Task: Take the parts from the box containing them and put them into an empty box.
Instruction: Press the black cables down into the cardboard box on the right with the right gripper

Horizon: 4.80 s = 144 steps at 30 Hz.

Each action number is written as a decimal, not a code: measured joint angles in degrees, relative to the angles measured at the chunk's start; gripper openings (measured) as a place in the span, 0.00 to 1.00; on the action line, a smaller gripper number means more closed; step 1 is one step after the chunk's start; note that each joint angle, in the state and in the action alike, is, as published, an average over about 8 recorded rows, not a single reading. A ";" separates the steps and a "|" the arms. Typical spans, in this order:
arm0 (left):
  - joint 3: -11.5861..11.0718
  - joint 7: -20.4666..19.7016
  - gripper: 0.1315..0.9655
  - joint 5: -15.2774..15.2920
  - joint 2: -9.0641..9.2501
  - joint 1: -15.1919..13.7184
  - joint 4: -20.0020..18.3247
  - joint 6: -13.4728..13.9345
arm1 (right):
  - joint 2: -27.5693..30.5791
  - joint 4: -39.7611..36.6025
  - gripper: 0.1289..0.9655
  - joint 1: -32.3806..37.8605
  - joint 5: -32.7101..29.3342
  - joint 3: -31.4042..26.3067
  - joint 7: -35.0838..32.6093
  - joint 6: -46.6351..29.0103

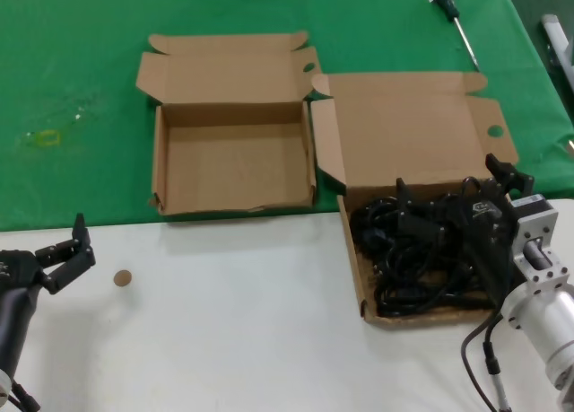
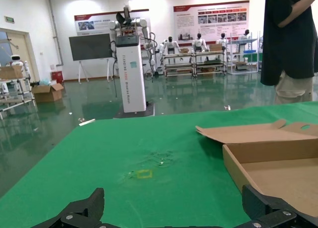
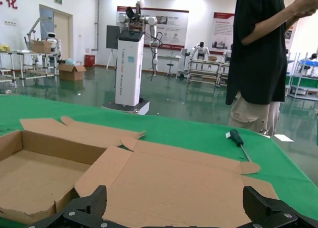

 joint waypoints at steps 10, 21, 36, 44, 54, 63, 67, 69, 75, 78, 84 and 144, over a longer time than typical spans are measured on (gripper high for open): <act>0.00 0.00 1.00 0.00 0.00 0.00 0.00 0.00 | 0.00 0.00 1.00 0.00 0.00 0.00 0.00 0.00; 0.00 0.00 1.00 0.00 0.00 0.00 0.00 0.00 | 0.00 0.00 1.00 0.00 0.00 0.00 0.00 0.00; 0.00 0.00 0.95 0.00 0.00 0.00 0.00 0.00 | 0.14 0.08 1.00 -0.17 0.18 0.25 0.15 -0.10; 0.00 0.00 0.81 0.01 0.00 0.00 0.00 0.00 | 1.94 0.68 1.00 -0.80 0.42 0.06 0.62 0.02; 0.00 0.00 0.59 0.01 0.00 0.00 0.00 0.00 | 10.57 1.42 1.00 -0.64 1.15 -0.78 0.31 -8.20; 0.00 0.00 0.39 0.01 0.00 0.00 0.00 0.00 | 19.65 -3.60 1.00 4.67 4.67 2.10 -8.75 -25.91; 0.00 0.00 0.30 0.01 0.00 0.00 0.00 0.00 | 23.92 -6.87 1.00 9.08 5.13 2.30 -14.23 -33.29; 0.00 0.00 0.25 0.01 0.00 0.00 0.00 0.00 | 25.94 -8.39 1.00 11.41 5.20 1.94 -16.85 -37.00; 0.00 0.00 0.14 0.01 0.00 0.00 0.00 0.00 | 31.45 -12.40 1.00 18.16 5.05 -1.25 -24.24 -49.76; 0.00 -0.01 0.10 0.01 0.00 0.00 0.00 0.00 | 33.38 -14.19 1.00 21.62 4.24 -3.66 -27.65 -55.72; 0.00 -0.01 0.04 0.01 0.00 0.00 0.00 0.00 | 34.01 -18.99 1.00 29.41 0.42 -8.63 -35.66 -62.87; 0.00 -0.04 0.02 0.02 0.00 0.00 0.00 0.00 | 25.40 -37.06 0.38 47.10 -14.07 -21.79 -54.04 -64.81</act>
